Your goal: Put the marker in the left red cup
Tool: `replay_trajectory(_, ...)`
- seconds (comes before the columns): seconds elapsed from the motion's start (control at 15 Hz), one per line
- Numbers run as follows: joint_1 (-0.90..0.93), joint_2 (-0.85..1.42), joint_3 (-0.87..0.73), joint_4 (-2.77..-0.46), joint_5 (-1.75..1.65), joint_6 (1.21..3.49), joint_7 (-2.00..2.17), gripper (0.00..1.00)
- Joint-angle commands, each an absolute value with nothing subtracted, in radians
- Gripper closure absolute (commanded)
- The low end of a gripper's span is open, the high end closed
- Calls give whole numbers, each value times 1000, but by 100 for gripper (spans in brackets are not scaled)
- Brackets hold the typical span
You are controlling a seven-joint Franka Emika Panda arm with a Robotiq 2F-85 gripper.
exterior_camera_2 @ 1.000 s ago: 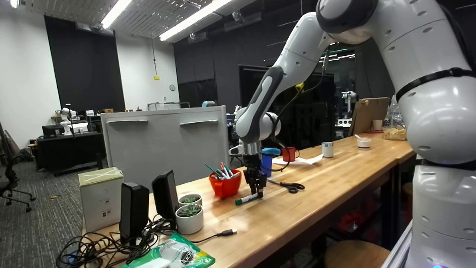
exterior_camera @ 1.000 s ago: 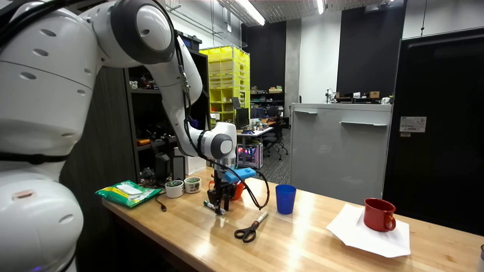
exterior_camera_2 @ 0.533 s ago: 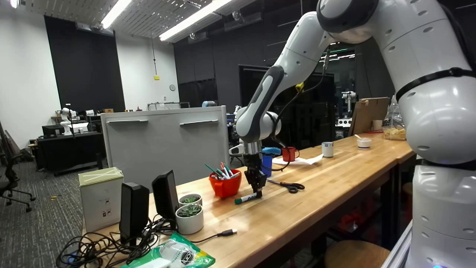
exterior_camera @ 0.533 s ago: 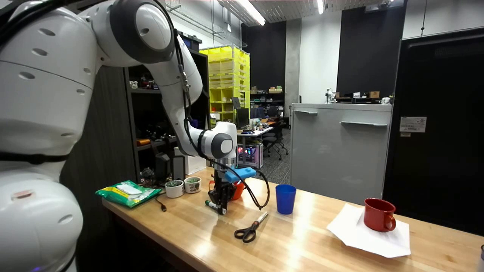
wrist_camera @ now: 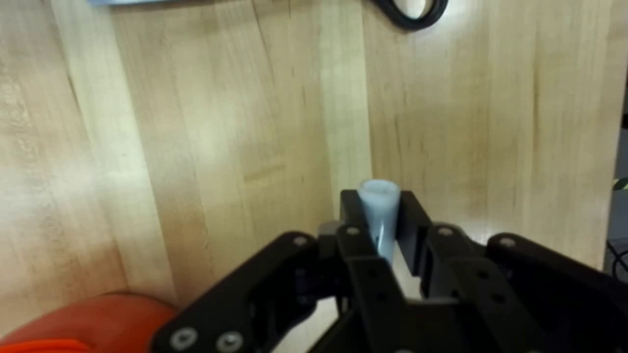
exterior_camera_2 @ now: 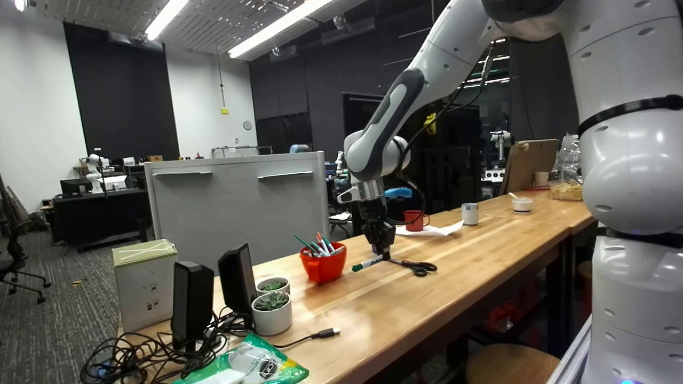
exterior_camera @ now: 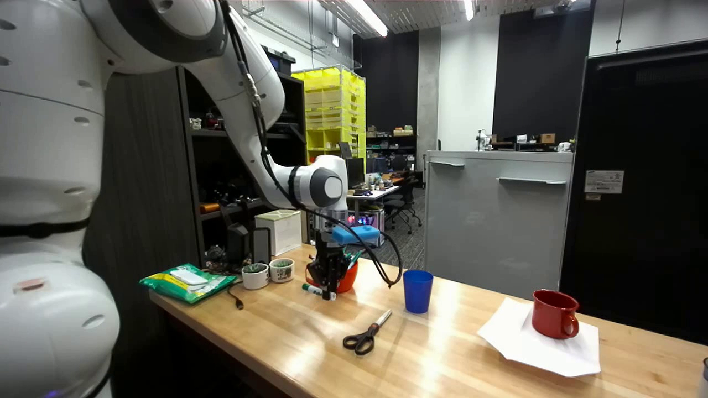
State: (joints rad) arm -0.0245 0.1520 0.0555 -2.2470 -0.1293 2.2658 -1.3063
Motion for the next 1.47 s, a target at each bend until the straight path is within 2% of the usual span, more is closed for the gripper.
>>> replay_trajectory(0.0, -19, 23, 39, -2293, -188, 2183, -1300, 95)
replay_trajectory(0.47, 1, -14, 35, -2155, -352, 2127, -1226, 95)
replay_trajectory(1.4, 83, 330, 51, -1852, -727, 2060, -927, 95)
